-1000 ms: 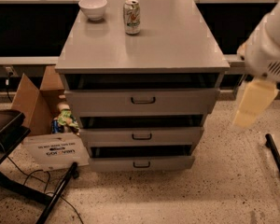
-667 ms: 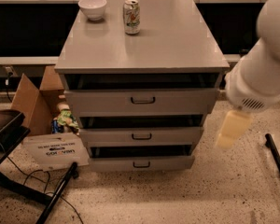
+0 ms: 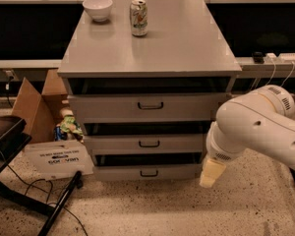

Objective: Open bottom drawer

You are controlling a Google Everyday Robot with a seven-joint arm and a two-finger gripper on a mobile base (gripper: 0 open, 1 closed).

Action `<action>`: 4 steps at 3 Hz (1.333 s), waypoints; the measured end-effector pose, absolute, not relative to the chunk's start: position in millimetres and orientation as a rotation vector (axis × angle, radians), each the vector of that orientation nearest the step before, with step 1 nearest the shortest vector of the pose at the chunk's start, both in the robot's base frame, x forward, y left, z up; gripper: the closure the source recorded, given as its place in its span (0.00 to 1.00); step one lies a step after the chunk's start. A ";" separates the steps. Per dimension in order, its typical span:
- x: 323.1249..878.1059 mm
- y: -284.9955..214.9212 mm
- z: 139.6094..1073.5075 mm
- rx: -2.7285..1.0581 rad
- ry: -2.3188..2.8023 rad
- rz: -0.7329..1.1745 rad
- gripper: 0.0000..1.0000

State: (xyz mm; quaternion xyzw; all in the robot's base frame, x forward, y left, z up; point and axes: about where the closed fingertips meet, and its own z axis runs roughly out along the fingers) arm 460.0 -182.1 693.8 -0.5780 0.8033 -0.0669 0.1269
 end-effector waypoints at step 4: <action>525.4 -172.7 517.8 -1.747 2.205 -0.177 0.00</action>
Offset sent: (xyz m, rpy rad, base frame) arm 0.0366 0.0119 -0.1130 0.0325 -0.0793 0.0993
